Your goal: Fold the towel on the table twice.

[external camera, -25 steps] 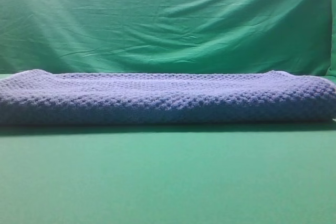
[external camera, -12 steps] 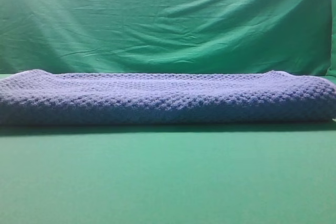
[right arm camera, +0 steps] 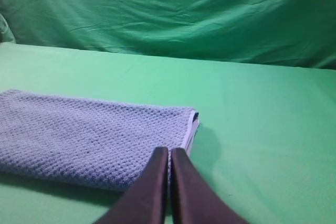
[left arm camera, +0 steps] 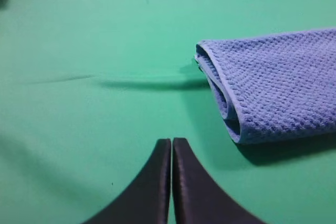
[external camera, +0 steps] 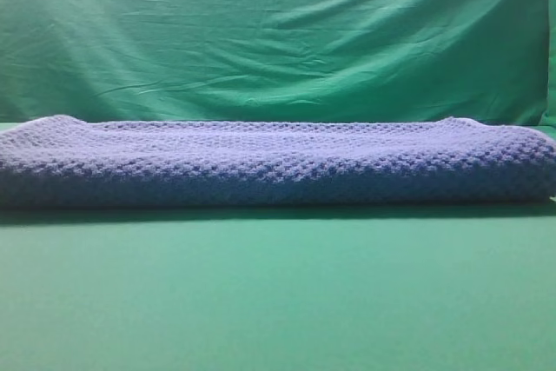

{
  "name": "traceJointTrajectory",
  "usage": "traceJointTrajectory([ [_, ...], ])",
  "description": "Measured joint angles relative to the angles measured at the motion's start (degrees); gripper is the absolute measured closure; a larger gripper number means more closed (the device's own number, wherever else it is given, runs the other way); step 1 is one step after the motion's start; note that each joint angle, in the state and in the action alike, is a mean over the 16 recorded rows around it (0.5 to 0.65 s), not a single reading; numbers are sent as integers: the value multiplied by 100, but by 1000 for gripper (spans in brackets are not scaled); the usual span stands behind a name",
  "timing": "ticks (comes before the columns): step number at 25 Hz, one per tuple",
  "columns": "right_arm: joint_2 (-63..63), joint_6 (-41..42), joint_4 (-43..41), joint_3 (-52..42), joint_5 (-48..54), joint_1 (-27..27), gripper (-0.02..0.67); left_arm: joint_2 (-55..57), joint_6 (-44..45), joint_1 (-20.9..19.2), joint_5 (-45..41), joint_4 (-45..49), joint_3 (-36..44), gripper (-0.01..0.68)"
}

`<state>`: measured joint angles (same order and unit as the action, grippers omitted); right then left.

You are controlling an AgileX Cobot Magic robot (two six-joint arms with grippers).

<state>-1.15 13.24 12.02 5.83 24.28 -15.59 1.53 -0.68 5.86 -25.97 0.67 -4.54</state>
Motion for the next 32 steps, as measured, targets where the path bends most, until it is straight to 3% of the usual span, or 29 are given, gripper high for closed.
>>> traceJointTrajectory([
  [12,0,0,-31,-668,-140,0,649,-73,1,0,536,118,518,673],
  [32,0,0,-45,-715,-171,256,649,-118,24,-105,607,299,533,673],
])
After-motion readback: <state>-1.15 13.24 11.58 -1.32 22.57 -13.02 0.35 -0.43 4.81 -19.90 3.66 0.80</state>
